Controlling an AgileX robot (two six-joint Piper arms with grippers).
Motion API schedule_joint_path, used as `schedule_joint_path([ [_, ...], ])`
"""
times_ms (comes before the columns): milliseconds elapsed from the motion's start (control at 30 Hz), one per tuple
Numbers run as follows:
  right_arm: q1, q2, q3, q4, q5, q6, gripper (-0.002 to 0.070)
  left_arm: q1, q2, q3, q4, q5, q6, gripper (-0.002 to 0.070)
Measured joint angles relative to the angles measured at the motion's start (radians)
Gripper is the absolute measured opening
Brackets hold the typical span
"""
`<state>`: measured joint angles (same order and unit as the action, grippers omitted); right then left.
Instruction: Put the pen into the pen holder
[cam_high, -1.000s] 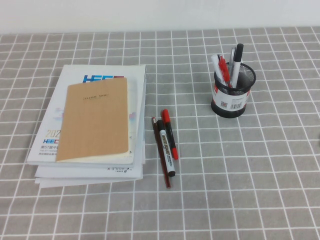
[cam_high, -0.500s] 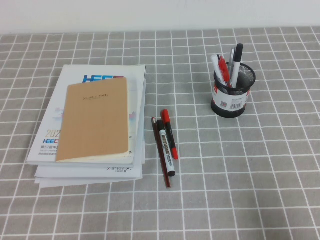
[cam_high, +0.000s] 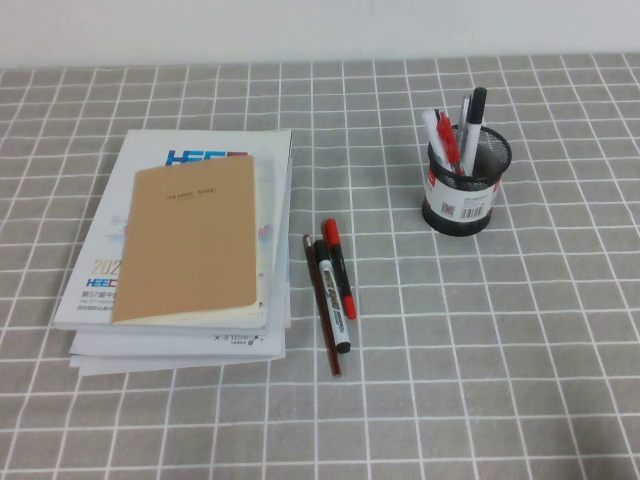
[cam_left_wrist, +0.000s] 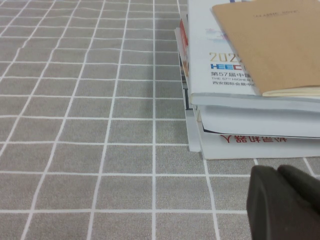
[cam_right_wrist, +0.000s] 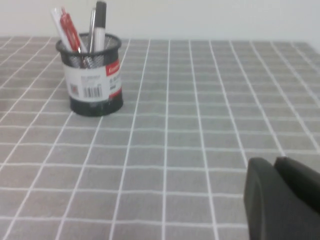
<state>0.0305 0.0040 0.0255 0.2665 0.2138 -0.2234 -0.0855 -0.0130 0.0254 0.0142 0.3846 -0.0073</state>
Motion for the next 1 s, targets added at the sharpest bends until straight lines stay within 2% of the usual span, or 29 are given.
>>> schedule_joint_path([
  [300, 0.0, -0.012, 0.002, -0.165, 0.151, 0.251, -0.0013, 0.0, 0.0, 0.0, 0.0, 0.0, 0.0, -0.0005],
  [1000, 0.0, -0.012, 0.002, -0.171, 0.172, 0.27, -0.0013, 0.0, 0.0, 0.0, 0.0, 0.0, 0.0, -0.0005],
])
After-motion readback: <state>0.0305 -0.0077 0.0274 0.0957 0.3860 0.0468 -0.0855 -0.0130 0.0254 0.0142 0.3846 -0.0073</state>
